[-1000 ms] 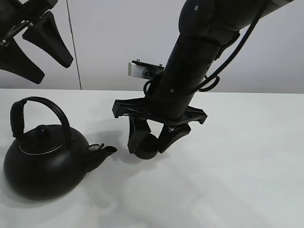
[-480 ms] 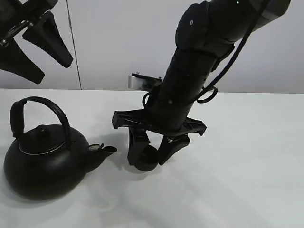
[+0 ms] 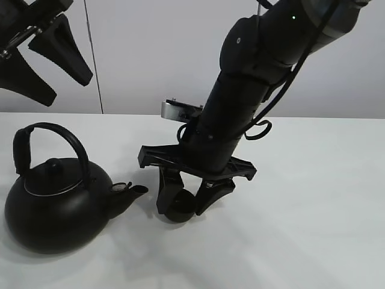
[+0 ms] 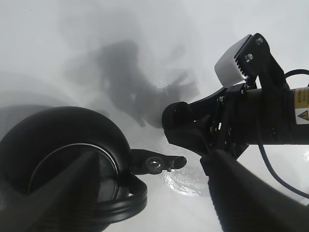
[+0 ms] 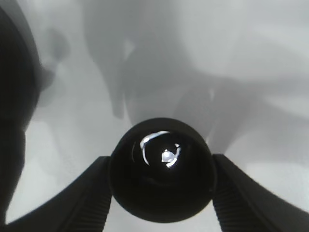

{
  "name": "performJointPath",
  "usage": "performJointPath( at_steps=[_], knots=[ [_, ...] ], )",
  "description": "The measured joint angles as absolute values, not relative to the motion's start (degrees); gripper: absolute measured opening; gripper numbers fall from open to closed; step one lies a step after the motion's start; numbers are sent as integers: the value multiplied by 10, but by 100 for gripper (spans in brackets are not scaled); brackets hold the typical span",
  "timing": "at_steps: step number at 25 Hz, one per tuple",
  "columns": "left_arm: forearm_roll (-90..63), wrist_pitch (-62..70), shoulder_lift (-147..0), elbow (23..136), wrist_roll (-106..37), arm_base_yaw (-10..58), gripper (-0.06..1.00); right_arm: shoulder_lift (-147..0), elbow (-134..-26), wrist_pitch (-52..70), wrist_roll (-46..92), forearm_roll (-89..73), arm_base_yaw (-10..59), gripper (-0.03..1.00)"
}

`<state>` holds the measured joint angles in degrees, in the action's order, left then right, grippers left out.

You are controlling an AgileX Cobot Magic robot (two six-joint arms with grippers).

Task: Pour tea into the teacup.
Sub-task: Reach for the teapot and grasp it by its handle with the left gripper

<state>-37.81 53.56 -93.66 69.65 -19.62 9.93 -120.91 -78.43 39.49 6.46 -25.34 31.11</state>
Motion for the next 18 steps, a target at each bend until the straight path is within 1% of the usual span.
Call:
performJointPath(
  at_steps=[7,18],
  knots=[
    [-378,536,-937,696,-196,99,47,-1209,-784,379,79,-263,311,40],
    [-378,536,-937,696,-196,99,47,-1209,-784,400,110,-249,311,40]
  ],
)
